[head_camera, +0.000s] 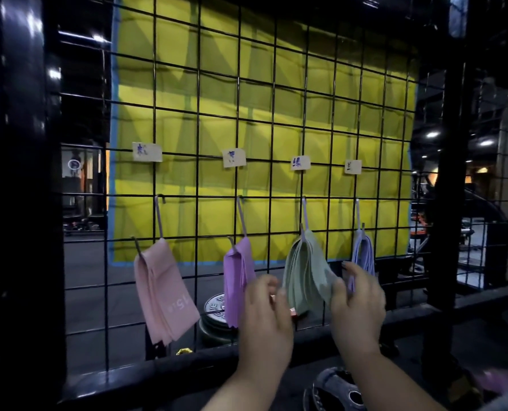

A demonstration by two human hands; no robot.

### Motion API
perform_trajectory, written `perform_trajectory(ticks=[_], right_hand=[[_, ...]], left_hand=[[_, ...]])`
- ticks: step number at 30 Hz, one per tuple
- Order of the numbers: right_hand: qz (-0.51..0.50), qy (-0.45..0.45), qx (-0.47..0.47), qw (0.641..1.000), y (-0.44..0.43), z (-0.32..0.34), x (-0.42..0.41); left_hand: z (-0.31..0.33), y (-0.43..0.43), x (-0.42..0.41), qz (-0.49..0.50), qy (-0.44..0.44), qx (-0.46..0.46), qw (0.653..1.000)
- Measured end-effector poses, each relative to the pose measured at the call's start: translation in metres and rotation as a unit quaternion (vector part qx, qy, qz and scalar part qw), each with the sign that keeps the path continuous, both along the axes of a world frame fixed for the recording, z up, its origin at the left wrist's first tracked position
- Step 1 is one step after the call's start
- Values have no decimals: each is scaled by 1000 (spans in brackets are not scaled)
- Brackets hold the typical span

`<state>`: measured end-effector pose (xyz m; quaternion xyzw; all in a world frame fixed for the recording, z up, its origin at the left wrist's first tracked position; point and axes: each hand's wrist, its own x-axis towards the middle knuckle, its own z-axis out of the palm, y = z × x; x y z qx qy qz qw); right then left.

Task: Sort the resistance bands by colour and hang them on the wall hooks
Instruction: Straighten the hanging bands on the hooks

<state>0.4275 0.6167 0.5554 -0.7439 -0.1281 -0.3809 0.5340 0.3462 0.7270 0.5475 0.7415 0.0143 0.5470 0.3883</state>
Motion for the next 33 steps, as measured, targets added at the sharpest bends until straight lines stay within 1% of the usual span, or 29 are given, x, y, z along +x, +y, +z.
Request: perform_trajectory(ticks=[1,2,4,5,7,9,11,13,15,19,24,30,33], right_hand=[[-11,-47,-16,999,6,5,-6],[1,-86,-27,996,13,11,-13],[66,-137,-57,987,31,22,-23],[101,-150,-78,980,40,27,-27],[162,-147,-118,969,57,40,-34],[202,-134,-144,960,69,52,-39],[221,-134,-171,951,79,63,-42],[219,-134,-199,946,85,70,-43],[215,-126,-217,944,87,74,-43],[201,-125,-233,943,86,75,-43],[177,-157,-208,949,85,75,-41],[175,-198,-245,933,82,78,-38],[157,-222,-255,928,85,79,-36]], left_hand=[[8,8,-8,12,-44,-22,999],[17,17,-14,23,-73,-48,996],[32,37,-19,47,-91,-94,990],[37,46,-20,62,-87,-105,989],[45,63,-18,82,-58,-104,989],[47,72,-15,82,-14,-79,993],[47,76,-13,62,15,-49,997],[47,81,-11,36,17,-27,999],[47,84,-10,21,20,-26,999],[48,87,-9,16,14,-28,999],[50,92,-5,-3,6,-28,1000],[44,99,1,-46,-5,-32,998],[45,96,1,-41,-20,-35,998]])
